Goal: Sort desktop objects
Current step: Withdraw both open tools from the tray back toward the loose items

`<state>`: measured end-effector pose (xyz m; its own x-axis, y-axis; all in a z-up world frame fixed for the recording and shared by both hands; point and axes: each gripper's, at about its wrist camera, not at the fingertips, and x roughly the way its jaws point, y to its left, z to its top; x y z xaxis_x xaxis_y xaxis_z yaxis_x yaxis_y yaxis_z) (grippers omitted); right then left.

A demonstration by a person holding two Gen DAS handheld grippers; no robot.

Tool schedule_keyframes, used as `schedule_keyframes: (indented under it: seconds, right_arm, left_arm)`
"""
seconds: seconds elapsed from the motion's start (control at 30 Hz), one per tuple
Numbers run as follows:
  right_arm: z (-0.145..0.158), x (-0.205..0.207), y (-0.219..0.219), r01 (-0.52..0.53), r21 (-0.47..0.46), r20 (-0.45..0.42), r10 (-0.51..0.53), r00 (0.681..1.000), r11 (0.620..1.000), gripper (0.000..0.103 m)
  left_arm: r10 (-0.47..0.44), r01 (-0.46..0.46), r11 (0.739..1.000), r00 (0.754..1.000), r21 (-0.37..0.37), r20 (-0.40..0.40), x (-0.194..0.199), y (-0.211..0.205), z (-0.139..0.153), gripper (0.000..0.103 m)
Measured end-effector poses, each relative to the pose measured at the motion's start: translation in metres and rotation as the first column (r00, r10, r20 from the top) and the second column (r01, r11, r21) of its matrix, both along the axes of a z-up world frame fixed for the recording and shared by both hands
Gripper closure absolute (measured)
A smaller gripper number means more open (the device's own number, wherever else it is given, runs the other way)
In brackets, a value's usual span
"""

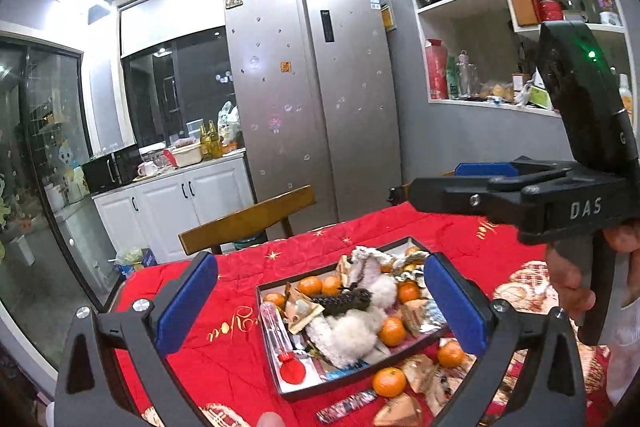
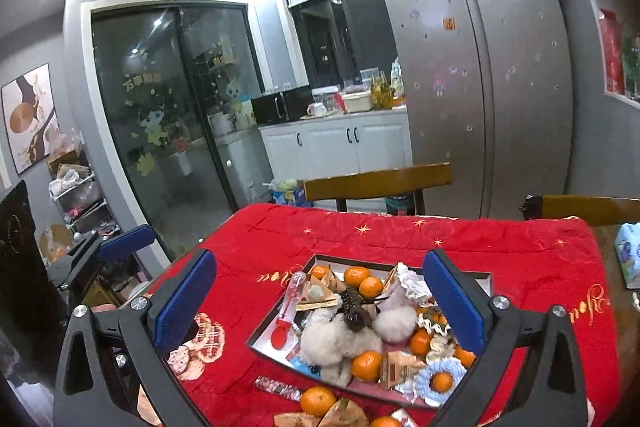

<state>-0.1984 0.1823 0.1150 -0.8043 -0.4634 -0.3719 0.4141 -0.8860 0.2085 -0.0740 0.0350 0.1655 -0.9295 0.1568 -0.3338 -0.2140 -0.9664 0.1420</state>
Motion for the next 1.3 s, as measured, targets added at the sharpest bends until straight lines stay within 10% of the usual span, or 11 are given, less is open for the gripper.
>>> schedule_keyframes:
  seconds: [0.53,1.3]
  right_arm:
    - [-0.025,0.109,0.009,0.088,0.020,-0.059,-0.087,0.994,0.996,0.000]
    - [-0.073,0.058,0.020,0.098,0.058,0.024,-0.100,0.995,0.994,0.000]
  left_arm:
    - [-0.059,0.059,0.998,0.998,0.013,-0.007,0.095,0.006,-0.022,0.000]
    - [-0.087,0.088,0.996,0.983,0.000,0.163,0.017,0.024,-0.069,0.000]
